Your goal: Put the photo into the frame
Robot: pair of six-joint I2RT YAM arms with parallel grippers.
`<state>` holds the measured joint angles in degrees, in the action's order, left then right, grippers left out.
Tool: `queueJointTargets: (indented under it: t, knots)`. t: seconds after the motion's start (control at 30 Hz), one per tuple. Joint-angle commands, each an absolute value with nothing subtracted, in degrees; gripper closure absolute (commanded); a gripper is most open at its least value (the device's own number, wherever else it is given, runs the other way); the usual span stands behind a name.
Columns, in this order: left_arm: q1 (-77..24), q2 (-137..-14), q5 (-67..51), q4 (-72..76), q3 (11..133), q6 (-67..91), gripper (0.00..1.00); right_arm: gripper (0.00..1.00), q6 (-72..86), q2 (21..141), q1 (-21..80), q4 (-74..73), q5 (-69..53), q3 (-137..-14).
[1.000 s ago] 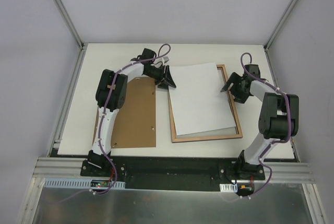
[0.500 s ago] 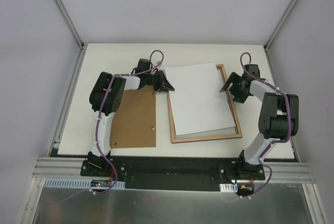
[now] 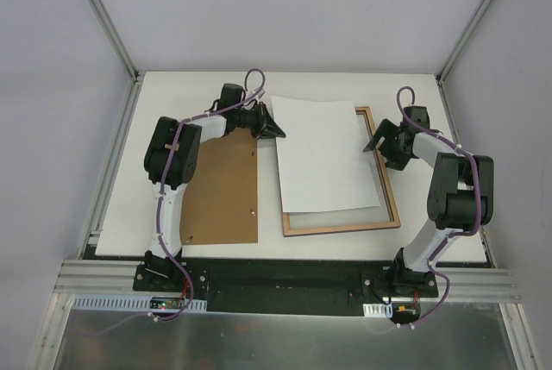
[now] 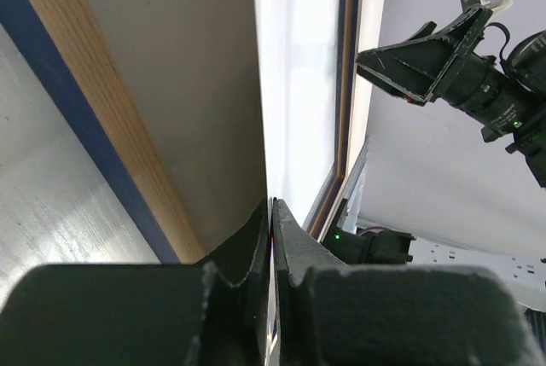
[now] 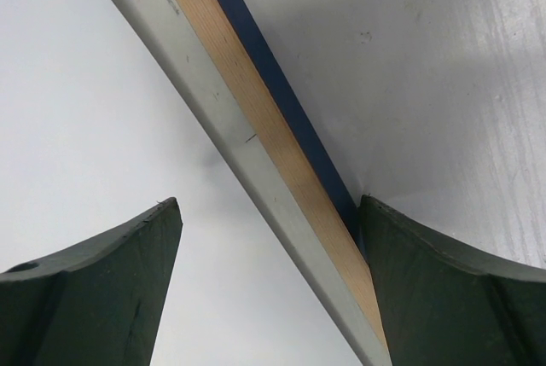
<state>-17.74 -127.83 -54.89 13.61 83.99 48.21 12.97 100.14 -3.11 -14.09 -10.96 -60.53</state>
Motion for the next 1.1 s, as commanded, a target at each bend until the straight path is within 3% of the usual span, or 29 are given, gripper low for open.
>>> queueJointTargets:
  t: [0.0,0.17,0.4,1.07]
  knots:
    - [-17.0,-128.1,-59.6,7.5,87.5,43.2,1.00,0.13,12.0,100.2,-2.6,-13.8,-12.0,-61.5]
    - [-17.5,-129.6,-59.8,6.1,88.3,42.9,1.00,0.11,12.0,99.9,-2.6,-13.5,-12.5,-61.3]
    - [-18.3,-131.5,-60.3,5.5,89.6,43.2,1.00,0.00,12.1,98.9,-2.8,-12.0,-14.1,-60.5]
    - [-20.4,-132.9,-59.1,1.5,91.5,43.3,1.00,0.04,13.4,98.6,-4.0,-9.1,-17.1,-59.4]
